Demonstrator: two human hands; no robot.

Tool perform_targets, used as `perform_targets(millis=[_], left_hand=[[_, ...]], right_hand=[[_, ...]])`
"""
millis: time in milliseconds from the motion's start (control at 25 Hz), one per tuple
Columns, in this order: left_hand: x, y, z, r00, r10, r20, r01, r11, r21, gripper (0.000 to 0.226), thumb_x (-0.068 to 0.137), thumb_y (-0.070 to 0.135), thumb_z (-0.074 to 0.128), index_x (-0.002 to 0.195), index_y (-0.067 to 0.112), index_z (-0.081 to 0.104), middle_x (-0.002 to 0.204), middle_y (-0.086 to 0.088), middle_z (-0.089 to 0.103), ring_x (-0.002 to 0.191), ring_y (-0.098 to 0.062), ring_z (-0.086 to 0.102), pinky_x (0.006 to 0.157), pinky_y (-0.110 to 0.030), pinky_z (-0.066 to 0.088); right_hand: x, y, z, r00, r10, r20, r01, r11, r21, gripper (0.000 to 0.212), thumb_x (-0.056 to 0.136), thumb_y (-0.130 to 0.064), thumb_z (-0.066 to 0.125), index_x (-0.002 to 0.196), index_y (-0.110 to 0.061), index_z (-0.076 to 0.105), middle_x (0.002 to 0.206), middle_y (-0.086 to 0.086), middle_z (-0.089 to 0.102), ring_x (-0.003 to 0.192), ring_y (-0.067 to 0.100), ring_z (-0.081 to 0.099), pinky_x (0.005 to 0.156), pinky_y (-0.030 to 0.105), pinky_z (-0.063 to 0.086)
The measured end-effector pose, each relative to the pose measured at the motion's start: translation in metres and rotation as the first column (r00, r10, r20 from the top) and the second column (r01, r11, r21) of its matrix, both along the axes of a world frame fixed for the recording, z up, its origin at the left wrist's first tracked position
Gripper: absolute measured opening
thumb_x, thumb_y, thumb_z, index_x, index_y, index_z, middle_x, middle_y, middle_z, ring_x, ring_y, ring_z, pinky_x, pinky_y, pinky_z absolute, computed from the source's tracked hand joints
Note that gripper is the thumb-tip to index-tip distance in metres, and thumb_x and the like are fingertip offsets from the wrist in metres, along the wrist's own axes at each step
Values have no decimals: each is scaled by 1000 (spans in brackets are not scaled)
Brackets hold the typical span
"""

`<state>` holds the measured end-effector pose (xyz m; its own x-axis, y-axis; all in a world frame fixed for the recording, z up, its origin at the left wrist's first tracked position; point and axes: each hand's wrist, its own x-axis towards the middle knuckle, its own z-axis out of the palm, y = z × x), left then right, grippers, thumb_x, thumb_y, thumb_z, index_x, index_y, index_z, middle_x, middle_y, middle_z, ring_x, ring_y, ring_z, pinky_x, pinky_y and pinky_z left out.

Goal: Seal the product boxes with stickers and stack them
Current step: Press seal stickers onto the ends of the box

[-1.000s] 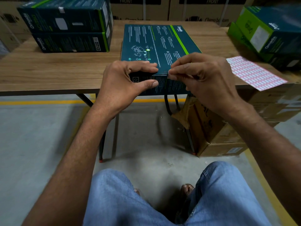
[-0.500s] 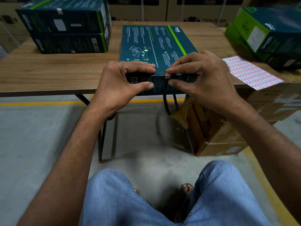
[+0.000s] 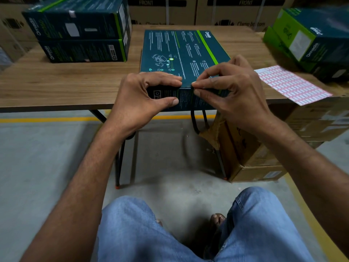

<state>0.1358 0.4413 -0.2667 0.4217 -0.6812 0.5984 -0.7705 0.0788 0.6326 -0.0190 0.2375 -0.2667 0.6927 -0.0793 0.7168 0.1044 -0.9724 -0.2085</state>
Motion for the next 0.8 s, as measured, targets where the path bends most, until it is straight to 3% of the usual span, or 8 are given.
perform_targets(millis=[160, 280, 400, 680, 800], left_hand=[[1, 0, -2, 1000, 15, 10, -15, 1000, -8, 39, 77, 12, 92, 113, 8, 79, 119, 1, 76, 117, -7, 70, 106, -32, 55], [1, 0, -2, 1000, 9, 11, -9, 1000, -15, 39, 77, 12, 92, 113, 7, 79, 120, -1, 76, 117, -9, 70, 106, -35, 55], [2, 1, -2, 1000, -4, 19, 4, 1000, -21, 39, 77, 13, 92, 113, 6, 79, 121, -2, 76, 118, -11, 71, 106, -38, 55], [3, 2, -2, 1000, -19, 11, 19, 1000, -19, 35, 78, 8, 90, 112, 4, 79, 119, -3, 76, 116, -11, 71, 106, -35, 55], [3, 2, -2, 1000, -11, 9, 11, 1000, -20, 36, 78, 8, 91, 112, 4, 79, 119, -3, 76, 116, -11, 71, 106, -36, 55]], right_hand=[[1, -3, 6, 996, 28, -85, -27, 1000, 16, 25, 94, -37, 75, 118, -32, 78, 116, -16, 72, 95, 17, 52, 77, 31, 39], [-9, -6, 6, 998, 15, -68, -7, 994, 107, 36, 89, -36, 79, 124, -27, 75, 120, -17, 70, 101, 17, 60, 81, 30, 48], [-11, -3, 5, 999, 20, -30, -13, 981, 196, 30, 90, -40, 78, 117, -27, 77, 118, -18, 71, 106, 13, 64, 86, 32, 52], [-5, -5, 5, 997, 17, -75, -9, 994, 107, 28, 90, -39, 78, 117, -32, 77, 118, -17, 72, 100, 15, 57, 79, 27, 44], [-8, -4, 3, 1000, 14, -7, -12, 980, 199, 27, 92, -41, 77, 115, -28, 79, 116, -17, 73, 101, 12, 62, 83, 29, 49]])
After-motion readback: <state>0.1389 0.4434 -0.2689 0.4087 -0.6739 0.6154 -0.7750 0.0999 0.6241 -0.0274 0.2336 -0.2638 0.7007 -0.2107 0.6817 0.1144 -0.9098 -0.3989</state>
